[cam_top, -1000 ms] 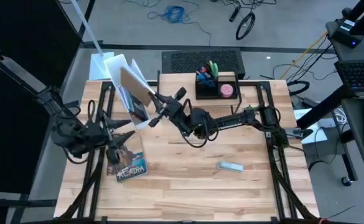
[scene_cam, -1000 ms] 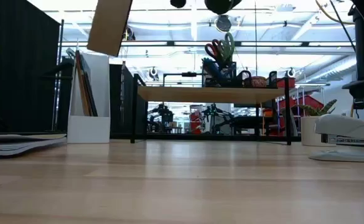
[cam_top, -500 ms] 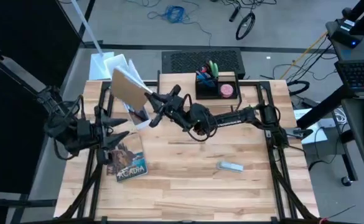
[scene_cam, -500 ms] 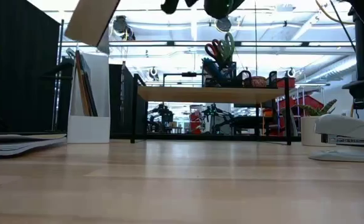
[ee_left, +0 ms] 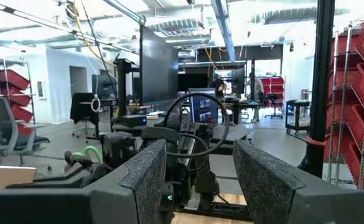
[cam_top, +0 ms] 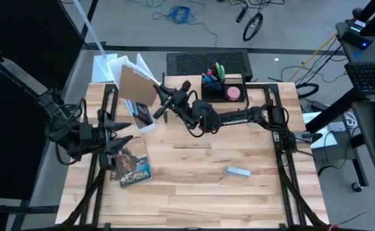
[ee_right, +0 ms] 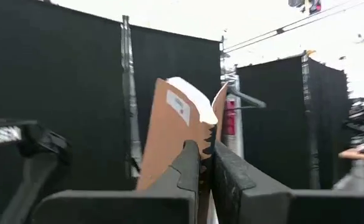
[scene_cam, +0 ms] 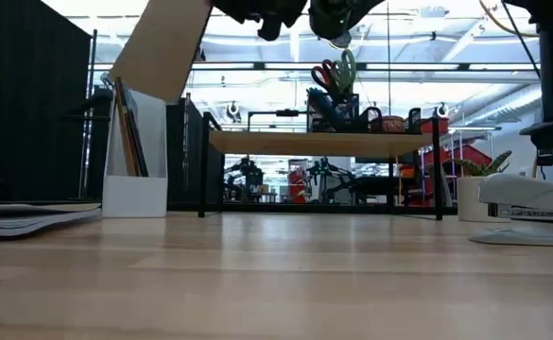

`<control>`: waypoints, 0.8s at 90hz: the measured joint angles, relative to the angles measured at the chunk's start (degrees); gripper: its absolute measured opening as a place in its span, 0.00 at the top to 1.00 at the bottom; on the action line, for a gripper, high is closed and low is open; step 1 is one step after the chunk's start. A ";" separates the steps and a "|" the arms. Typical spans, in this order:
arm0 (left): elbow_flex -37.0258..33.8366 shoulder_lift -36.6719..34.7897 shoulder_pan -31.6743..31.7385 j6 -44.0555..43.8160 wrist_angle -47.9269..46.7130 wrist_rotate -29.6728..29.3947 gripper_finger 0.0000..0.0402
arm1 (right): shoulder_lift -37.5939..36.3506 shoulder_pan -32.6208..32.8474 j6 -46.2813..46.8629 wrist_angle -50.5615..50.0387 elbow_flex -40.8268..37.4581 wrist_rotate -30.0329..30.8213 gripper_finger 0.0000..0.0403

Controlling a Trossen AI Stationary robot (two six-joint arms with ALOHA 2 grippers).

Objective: Stock shelves
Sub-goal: Put the brown book into the white bookshelf

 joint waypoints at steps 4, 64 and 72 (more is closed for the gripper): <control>0.00 0.00 -0.06 0.00 0.00 0.00 0.57 | 0.00 0.05 -1.94 0.03 0.00 0.94 0.99; 0.00 0.02 -0.66 0.04 -0.07 -0.02 0.57 | 0.92 1.67 1.85 1.04 -0.02 4.42 0.99; 0.00 0.02 -0.66 0.04 -0.07 -0.02 0.57 | 2.61 1.63 3.79 0.68 -0.02 4.35 0.99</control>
